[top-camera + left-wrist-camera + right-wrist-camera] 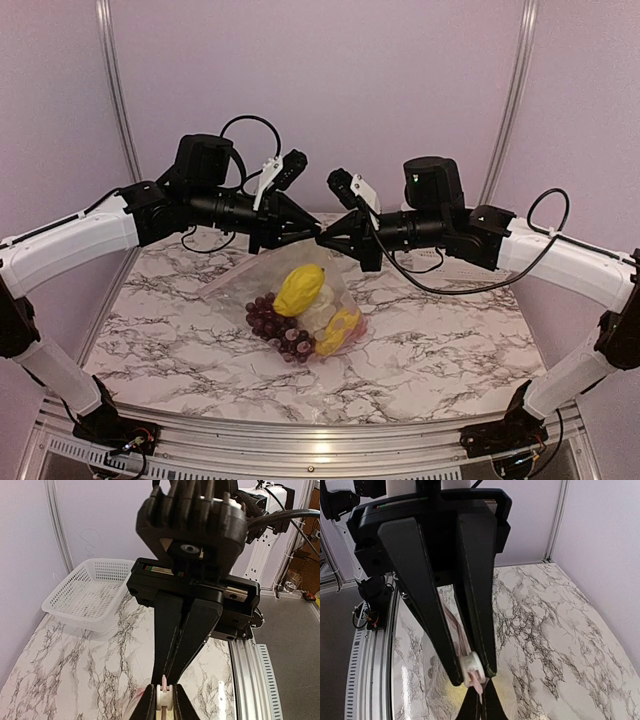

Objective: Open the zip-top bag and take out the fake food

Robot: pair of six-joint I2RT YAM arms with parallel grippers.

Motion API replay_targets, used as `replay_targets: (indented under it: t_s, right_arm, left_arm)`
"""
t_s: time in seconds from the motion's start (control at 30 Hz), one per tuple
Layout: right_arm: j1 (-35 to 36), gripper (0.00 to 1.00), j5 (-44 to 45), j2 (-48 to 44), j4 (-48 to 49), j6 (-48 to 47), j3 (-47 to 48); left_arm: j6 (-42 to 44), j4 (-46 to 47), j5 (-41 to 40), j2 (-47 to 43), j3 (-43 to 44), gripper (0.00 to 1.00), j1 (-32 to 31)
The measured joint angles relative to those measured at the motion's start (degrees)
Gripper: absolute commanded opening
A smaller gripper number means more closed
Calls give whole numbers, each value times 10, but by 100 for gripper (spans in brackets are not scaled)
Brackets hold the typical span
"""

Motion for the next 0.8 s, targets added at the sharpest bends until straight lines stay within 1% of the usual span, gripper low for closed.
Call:
replay_targets:
  t_s: [0.13,0.4,0.8]
  right_arm:
    - [0,0,3,-1,0,0,0]
    - [-2,0,14,-21,20,18,-28]
    - [-4,0,16,-48,47,46,-71]
  left_arm:
    - [1,-5,0,3,4,4,0]
    - [16,-7,-6,3,4,2,-3]
    - [35,4,-15,-8,-26,2,-6]
